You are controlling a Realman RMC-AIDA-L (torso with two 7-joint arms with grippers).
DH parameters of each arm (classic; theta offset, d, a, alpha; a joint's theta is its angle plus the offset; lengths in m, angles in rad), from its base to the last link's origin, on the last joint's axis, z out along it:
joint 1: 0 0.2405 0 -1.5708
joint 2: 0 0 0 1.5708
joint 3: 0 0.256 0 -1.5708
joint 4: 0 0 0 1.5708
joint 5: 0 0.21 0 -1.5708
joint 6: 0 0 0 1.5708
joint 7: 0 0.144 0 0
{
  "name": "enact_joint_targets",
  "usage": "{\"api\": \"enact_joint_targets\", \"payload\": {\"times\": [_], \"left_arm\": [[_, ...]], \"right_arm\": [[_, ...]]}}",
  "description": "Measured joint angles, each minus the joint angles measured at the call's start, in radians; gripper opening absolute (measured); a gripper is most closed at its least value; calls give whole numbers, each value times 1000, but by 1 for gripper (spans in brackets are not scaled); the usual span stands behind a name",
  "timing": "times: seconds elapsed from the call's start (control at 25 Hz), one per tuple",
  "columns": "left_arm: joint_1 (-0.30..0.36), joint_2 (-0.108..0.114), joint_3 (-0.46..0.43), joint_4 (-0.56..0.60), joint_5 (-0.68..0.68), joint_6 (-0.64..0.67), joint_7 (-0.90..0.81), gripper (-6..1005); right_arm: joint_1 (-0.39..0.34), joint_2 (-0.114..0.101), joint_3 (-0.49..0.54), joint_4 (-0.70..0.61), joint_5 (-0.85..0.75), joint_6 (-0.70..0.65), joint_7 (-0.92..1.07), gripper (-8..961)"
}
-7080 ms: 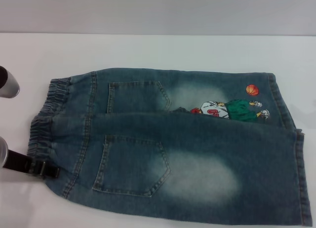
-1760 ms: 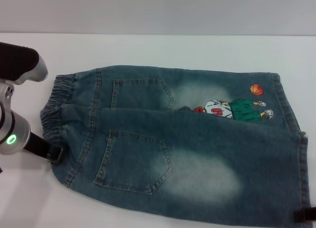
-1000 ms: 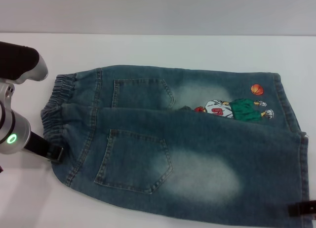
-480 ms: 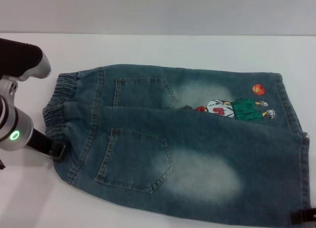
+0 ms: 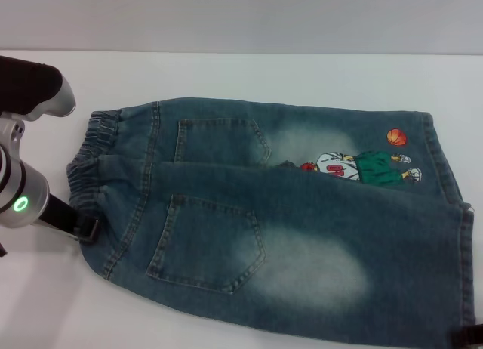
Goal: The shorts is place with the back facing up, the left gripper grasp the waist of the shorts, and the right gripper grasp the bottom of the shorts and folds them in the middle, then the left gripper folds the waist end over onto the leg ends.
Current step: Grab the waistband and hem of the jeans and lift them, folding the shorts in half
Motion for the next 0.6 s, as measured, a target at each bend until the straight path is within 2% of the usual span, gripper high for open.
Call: {"api": "enact_joint_targets", "payload": {"times": [0.6], "left_arm": [[7, -2, 0, -9, 0, -8, -4, 234]], "right_arm": [[25, 1, -12, 45, 32, -15, -1, 681]]}}
